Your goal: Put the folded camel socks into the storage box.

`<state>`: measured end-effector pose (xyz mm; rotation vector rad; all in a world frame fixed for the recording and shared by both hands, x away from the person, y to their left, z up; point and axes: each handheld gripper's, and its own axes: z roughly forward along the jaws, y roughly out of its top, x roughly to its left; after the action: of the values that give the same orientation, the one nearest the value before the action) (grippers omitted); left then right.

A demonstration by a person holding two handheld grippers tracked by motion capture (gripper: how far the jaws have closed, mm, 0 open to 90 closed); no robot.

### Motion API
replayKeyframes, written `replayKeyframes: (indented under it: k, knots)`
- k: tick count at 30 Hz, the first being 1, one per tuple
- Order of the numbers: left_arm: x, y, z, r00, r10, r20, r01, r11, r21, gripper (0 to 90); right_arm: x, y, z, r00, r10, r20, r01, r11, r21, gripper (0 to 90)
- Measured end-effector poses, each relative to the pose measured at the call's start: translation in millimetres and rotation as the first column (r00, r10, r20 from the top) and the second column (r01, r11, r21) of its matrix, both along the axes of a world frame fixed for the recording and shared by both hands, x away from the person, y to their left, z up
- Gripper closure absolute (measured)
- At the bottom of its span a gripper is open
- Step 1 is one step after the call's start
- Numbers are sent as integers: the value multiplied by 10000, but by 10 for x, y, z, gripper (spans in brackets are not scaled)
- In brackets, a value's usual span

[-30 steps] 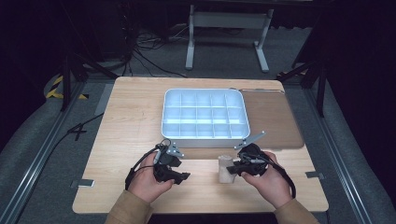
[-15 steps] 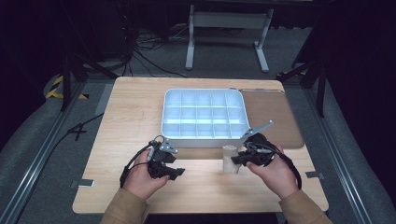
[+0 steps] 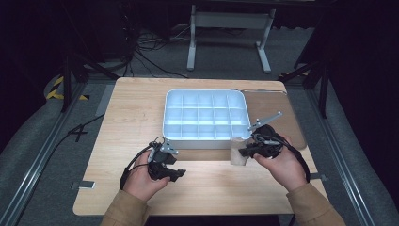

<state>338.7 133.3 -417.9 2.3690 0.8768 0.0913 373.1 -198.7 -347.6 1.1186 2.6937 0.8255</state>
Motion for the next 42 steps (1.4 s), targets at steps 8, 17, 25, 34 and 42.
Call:
replayKeyframes:
  k: [8, 17, 25, 34, 42]
  knots:
    - [-29, 81, 10, 9997, 230, 41, -230, 9997, -18, 424, 132, -60, 122, 9997, -68, 246, 74, 9997, -238, 749]
    - [-79, 160, 5, 9986, 522, -72, -522, 9986, -30, 421, 311, -100, 258, 9993, -178, 325, 195, 9984, -534, 746]
    - [-118, 234, 2, 9978, 654, -87, -655, 9978, -98, 420, 426, -118, 336, 9988, -266, 410, 285, 9985, -458, 741]
    - [-172, 325, 2, 9964, 843, -70, -844, 9962, -229, 415, 594, -84, 376, 9980, -21, 631, 77, 9962, -873, 730]
    - [-208, 390, -3, 9950, 999, -67, -1000, 9946, -269, 415, 786, -24, 362, 9970, 320, 703, -217, 9897, -1418, 733]
